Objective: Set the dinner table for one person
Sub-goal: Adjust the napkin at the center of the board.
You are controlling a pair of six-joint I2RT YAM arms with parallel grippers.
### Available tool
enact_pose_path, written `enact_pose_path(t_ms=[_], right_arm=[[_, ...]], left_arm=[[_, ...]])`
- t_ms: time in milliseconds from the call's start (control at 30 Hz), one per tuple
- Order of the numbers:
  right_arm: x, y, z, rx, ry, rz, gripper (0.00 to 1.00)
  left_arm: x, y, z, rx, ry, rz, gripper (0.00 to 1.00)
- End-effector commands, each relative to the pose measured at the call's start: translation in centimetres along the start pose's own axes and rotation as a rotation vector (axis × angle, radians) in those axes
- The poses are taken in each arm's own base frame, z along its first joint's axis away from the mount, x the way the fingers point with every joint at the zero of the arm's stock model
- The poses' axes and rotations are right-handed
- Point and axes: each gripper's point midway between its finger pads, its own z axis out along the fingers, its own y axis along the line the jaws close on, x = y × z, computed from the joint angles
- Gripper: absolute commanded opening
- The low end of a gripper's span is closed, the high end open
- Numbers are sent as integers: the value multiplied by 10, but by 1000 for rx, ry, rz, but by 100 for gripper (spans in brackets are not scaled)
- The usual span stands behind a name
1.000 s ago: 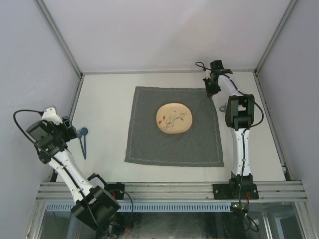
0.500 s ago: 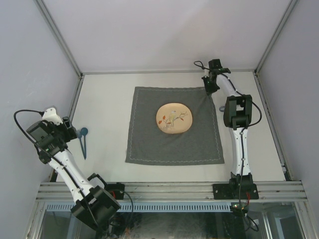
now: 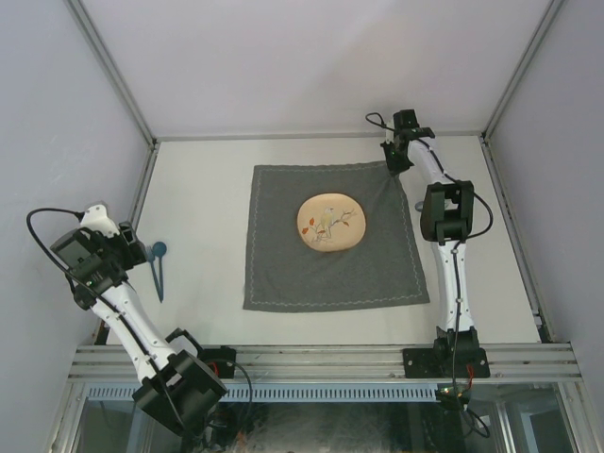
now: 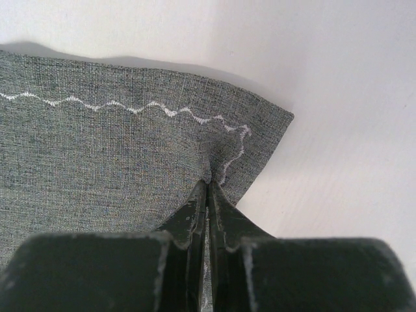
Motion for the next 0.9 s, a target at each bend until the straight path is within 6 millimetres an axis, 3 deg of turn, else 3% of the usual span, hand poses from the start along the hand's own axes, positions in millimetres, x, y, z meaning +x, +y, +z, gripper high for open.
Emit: enact_pose_path(t_ms=[0,67,167,267,367,500,733,867], right_arm=[[-20,-13,-5,47,-62,-11,0],[-19,-13,-5,52,-59,-10,5],[-18,-11,-14,63,-50,-19,39],[-21,-4,-41,66,-71,-36,51],[-22,9,-79,59,-102,-62,54],[-26,25,-145,48,-168,-83,56],[1,33,-226,39,-206,-74,56],[33,28,-257,83,-209,-109,56]], left_arm=[[1,4,3,-12,-13,22,66],[2,4,3,-9,-12,22,66],[1,3,4,-5,-12,17,66],[-1,2,3,-2,-18,18,66],[-2,1,2,2,-21,17,66],[-1,-1,-2,5,-27,22,66],[-6,-10,-10,28,-62,41,66],[-2,-11,-10,37,-53,43,66]])
